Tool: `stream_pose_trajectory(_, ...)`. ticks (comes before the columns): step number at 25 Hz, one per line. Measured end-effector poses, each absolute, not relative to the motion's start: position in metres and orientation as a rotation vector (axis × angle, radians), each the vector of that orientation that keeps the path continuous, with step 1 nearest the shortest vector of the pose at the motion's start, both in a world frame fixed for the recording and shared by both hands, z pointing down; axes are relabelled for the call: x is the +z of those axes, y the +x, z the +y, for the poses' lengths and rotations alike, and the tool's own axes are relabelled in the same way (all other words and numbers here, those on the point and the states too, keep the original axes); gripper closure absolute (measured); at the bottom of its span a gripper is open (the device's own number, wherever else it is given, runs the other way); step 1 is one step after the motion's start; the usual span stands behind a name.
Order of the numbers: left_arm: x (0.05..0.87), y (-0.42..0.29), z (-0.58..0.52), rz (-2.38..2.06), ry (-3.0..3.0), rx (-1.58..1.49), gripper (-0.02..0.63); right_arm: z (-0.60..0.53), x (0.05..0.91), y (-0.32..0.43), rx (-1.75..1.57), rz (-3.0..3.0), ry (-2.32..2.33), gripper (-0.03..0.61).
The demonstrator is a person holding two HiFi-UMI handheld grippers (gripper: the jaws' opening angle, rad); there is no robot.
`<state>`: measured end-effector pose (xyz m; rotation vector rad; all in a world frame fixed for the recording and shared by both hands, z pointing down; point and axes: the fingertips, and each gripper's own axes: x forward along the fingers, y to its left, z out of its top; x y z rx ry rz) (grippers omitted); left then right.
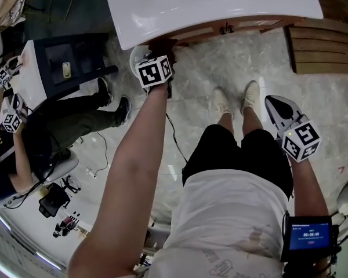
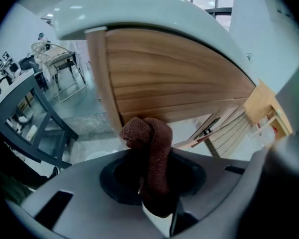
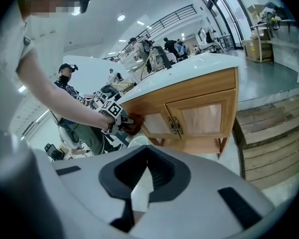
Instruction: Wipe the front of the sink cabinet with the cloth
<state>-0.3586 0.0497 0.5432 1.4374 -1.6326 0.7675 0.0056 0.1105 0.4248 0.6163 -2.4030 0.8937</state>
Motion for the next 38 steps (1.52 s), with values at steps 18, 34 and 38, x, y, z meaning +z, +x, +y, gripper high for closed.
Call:
stream_pose_trajectory(18, 0.54, -0.225, -0.006, -1.461, 1.662, 0.675, 0.508, 0.107, 0.431, 0.029, 0.918, -2.404, 0.732, 0.565)
stream_pose_trajectory(34, 0.559, -0.139, -0.04, -1.29, 1.76, 0.586, 0.508, 0.069, 0.454, 0.017, 0.815, -2.494, 0.6, 0.565)
stream_pose_trajectory(38, 0.564, -0.136, -0.038, -1.293, 1.756, 0.587, 0.508, 0.058, 0.455, 0.015, 0.78, -2.499, 0.578, 0.565)
